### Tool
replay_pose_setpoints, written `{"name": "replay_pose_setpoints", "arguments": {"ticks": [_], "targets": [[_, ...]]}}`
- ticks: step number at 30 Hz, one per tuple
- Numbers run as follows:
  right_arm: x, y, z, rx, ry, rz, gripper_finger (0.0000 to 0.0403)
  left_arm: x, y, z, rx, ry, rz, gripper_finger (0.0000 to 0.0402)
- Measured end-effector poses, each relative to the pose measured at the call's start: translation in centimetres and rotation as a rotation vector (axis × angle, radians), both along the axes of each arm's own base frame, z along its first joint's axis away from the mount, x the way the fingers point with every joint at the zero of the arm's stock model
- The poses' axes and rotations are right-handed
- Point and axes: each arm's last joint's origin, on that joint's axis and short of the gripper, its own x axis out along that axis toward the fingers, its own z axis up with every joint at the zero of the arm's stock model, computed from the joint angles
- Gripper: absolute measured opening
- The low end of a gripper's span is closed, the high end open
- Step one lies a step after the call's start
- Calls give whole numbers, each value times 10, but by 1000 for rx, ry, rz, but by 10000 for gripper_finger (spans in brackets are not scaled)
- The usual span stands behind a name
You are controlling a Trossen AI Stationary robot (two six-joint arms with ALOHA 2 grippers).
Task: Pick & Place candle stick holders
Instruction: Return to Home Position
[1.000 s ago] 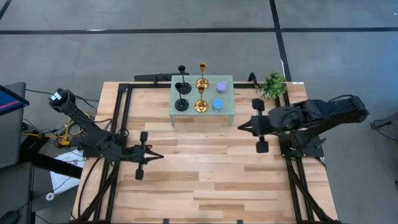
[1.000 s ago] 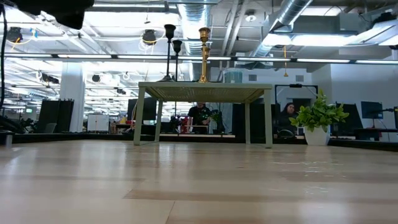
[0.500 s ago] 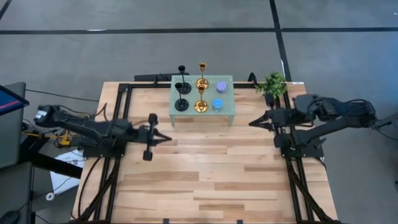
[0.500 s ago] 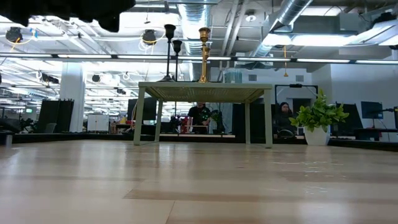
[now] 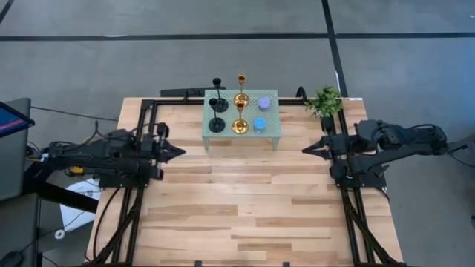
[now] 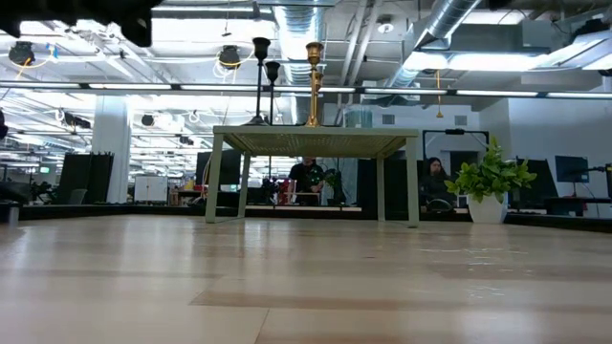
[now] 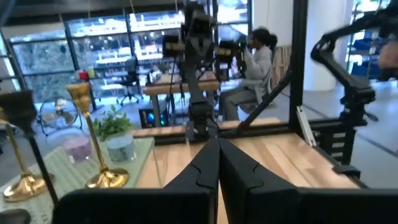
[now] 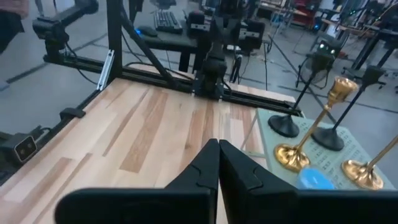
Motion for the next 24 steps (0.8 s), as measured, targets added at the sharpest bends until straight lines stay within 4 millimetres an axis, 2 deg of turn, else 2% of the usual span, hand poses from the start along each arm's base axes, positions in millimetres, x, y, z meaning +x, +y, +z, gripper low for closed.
{"name": "replay_pose_setpoints", "arguments": {"ticks": [7,15,24], "targets": [[-19,-3,-14,63,-73,-12,0,-36,4,5,-74,-144,109,4],[-40,-7,-18,90,-140,-12,0,-34,6,0,-89,-63,179,5],[-76,-14,-14,114,-280,-31,0,-34,6,-3,-88,-37,175,5]]}}
